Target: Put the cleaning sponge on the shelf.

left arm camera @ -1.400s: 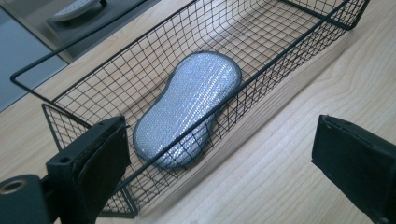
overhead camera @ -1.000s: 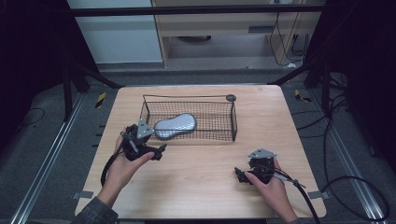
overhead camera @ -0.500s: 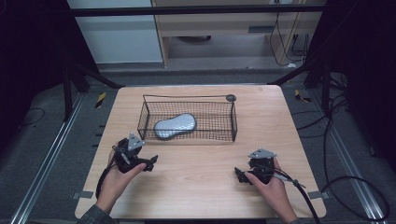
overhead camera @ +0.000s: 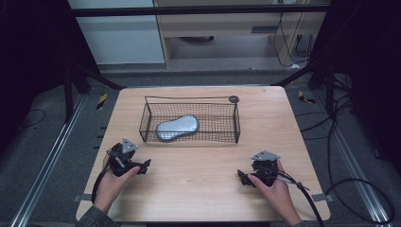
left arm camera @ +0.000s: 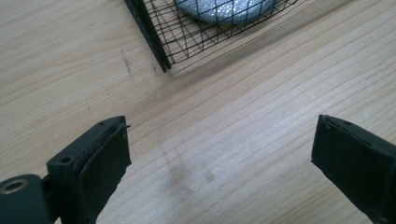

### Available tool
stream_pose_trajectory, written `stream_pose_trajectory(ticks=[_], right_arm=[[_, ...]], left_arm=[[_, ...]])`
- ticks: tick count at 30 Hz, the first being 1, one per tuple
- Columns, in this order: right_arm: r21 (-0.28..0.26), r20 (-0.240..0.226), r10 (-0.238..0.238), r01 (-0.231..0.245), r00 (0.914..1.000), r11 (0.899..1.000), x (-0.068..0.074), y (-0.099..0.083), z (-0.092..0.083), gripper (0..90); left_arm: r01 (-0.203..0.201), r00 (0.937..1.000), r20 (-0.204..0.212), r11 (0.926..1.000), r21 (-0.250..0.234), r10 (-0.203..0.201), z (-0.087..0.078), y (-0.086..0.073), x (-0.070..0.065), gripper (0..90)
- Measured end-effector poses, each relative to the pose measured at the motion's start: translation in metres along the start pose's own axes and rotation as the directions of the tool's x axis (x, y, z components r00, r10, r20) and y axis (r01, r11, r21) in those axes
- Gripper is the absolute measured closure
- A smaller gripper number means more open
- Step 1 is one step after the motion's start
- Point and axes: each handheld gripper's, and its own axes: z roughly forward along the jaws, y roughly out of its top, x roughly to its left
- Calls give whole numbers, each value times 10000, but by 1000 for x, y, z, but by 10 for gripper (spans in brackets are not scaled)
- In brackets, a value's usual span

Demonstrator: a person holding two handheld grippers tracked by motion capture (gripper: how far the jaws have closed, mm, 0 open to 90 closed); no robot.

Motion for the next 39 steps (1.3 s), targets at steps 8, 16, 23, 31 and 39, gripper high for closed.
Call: stream_pose_trajectory(ticks=[8,16,23,31,39], right_arm=[[2,7,5,-5,10000,10000,0,0,0,7],[-1,-5,3,-3,10000,10000,0,0,0,7],[4,-15,-3,3,10000,10000,0,0,0,5],[15,-12,14,-14,10000,10000,0,0,0,4],[19,4,8,-8,10000,10000,0,0,1,4]], left_arm=[[181,9997,-146,9997,183,-178,7,-9,10,38],[490,9986,-224,9985,229,-485,17,-16,22,38],[840,9964,-125,9956,404,-836,27,-22,32,25],[1143,9933,151,9934,132,-1145,31,-26,38,6],[1389,9894,450,9901,-185,-1380,34,-30,42,0]])
